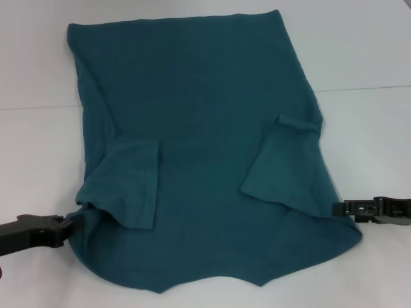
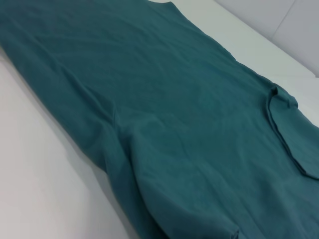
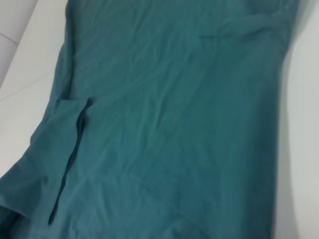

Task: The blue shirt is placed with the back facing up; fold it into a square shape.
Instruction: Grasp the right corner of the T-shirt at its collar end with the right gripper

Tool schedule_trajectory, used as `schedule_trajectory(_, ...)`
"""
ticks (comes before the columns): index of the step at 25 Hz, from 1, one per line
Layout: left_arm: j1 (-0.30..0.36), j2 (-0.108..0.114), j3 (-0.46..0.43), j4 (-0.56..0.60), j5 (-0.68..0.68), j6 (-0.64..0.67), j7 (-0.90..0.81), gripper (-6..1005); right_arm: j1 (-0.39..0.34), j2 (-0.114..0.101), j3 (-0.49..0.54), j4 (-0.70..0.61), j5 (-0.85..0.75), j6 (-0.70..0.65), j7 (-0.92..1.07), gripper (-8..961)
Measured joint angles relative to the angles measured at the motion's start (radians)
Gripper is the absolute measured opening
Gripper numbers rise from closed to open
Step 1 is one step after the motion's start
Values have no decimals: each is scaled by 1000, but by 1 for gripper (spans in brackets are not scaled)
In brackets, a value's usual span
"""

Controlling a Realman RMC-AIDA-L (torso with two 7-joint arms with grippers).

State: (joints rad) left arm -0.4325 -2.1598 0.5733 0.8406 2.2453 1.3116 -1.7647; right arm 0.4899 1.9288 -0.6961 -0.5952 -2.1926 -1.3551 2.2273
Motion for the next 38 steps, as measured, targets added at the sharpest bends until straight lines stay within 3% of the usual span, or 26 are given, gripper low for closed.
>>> schedule_trajectory(8,0,-1,-3,0,-1,0,0,32,-15,-9,0,0,-1,-4,3,897)
schedule_trajectory(38,-11,-2,-3,0,-1,0,-1,31,-9,18,-1,0,9,-95,-33,897)
